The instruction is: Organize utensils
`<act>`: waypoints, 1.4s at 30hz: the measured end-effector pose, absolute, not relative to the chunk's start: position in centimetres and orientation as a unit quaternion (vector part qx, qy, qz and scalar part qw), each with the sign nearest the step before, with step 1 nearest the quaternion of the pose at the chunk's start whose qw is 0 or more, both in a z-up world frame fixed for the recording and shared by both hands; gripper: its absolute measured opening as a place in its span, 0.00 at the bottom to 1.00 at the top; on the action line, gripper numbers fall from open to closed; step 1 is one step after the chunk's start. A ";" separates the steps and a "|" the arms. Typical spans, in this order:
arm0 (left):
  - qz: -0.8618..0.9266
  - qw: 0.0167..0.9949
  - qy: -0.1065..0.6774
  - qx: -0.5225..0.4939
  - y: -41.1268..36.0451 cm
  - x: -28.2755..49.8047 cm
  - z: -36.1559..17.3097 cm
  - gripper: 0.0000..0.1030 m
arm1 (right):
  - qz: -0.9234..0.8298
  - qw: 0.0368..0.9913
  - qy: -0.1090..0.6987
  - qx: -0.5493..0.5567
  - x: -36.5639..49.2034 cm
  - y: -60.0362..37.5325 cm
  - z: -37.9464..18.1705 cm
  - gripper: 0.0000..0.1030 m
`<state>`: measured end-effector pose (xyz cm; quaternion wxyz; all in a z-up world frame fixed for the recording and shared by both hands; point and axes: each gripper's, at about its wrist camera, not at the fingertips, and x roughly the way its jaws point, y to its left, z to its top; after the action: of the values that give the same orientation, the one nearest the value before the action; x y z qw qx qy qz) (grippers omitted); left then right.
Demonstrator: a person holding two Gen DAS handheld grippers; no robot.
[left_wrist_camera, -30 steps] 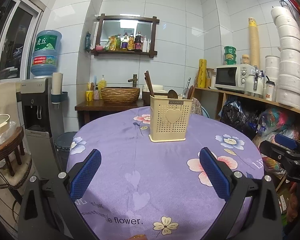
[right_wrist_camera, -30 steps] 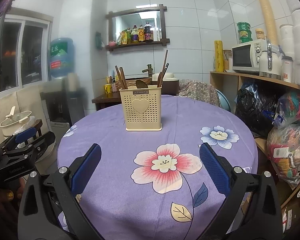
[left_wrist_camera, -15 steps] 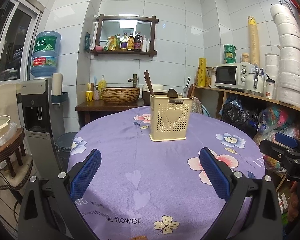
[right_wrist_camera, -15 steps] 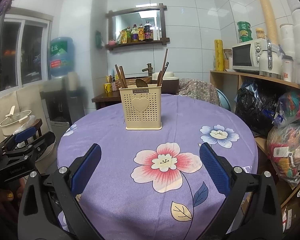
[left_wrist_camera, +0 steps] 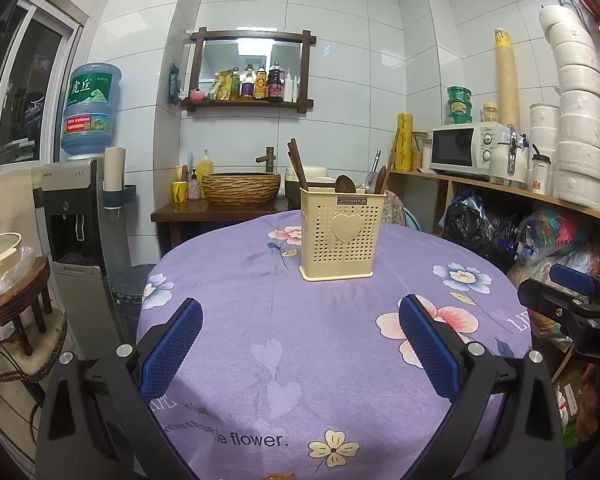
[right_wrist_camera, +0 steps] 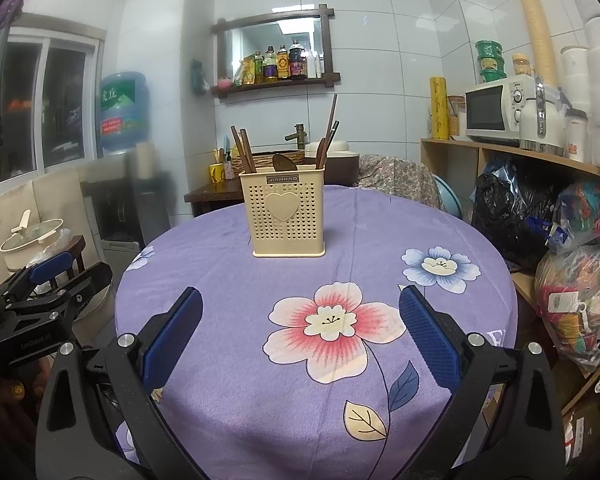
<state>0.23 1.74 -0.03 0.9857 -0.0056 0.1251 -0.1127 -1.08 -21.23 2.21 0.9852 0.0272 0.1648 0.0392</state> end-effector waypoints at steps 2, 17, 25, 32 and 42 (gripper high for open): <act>-0.114 0.986 0.125 -0.006 1.8 0.2 0.0 0.95 | 0.039 0.985 0.165 0.027 -1.0 -21.2 2.2 0.94; -0.117 0.984 0.131 -0.008 1.7 0.4 0.0 0.95 | 0.038 0.984 0.170 0.029 -0.8 -21.1 1.8 0.94; -0.116 0.985 0.131 -0.007 1.7 0.4 0.0 0.95 | 0.038 0.984 0.174 0.030 -0.8 -21.0 1.6 0.94; -0.118 0.984 0.133 -0.007 1.5 0.4 0.0 0.95 | 0.038 0.983 0.175 0.030 -0.7 -21.0 1.5 0.94; -0.117 0.983 0.138 -0.007 1.2 0.4 0.0 0.95 | 0.036 0.983 0.176 0.032 -0.7 -20.9 1.4 0.94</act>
<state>0.43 1.19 -0.01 0.9835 -0.0071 0.1377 -0.1172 -0.73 -20.94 1.36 0.9831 0.0316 0.1765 0.0364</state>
